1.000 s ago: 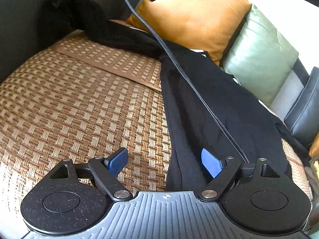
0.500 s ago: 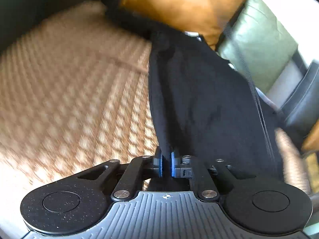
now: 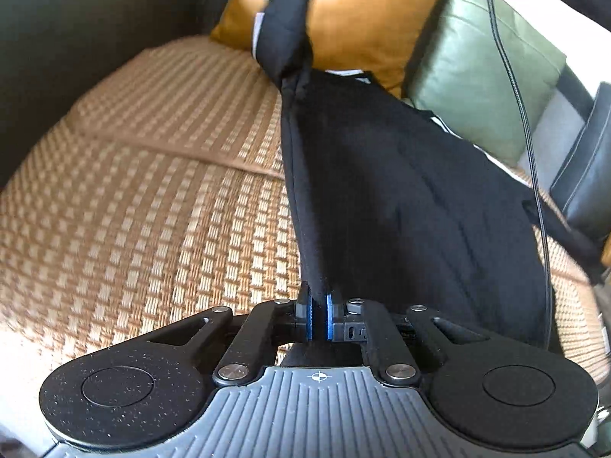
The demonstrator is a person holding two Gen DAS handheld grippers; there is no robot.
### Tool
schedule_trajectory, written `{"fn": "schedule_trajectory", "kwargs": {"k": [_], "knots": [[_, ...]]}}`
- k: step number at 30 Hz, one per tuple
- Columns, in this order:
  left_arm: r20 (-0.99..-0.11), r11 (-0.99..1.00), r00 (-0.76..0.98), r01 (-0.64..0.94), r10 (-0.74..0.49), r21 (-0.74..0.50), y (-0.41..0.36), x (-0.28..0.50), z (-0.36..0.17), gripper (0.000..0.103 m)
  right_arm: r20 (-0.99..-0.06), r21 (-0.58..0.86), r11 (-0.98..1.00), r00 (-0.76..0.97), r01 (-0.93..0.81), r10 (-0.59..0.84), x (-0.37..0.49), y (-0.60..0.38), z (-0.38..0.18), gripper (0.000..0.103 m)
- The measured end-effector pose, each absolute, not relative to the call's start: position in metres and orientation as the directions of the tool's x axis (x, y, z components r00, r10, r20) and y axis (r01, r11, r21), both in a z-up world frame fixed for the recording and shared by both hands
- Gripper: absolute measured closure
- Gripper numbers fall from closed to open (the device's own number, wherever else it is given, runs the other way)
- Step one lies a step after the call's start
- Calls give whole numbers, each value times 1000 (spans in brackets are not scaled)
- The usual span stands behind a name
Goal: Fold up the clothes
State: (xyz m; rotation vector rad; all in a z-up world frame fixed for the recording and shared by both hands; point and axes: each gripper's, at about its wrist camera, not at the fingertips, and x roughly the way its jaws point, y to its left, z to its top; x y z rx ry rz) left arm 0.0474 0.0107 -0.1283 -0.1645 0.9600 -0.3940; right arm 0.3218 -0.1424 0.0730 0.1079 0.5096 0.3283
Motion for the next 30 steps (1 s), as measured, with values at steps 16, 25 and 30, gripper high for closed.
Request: {"fn": "schedule_trajectory", "kwargs": {"k": [16,25,30], "knots": [[-800,906,538,423,-266,-17,-88,12,-104,84,-445,397,904,895,160,37,208,-415,25,91],[-844,887,453,459,-288,-56,-102,13,-129,67,-605,414,835,795,362,-45,162,-475,-87,91],[-842,840,365,515,-396,-172,-101,8,-144,46,-687,334,846,722,415,-83,160,-464,-121,87]]}}
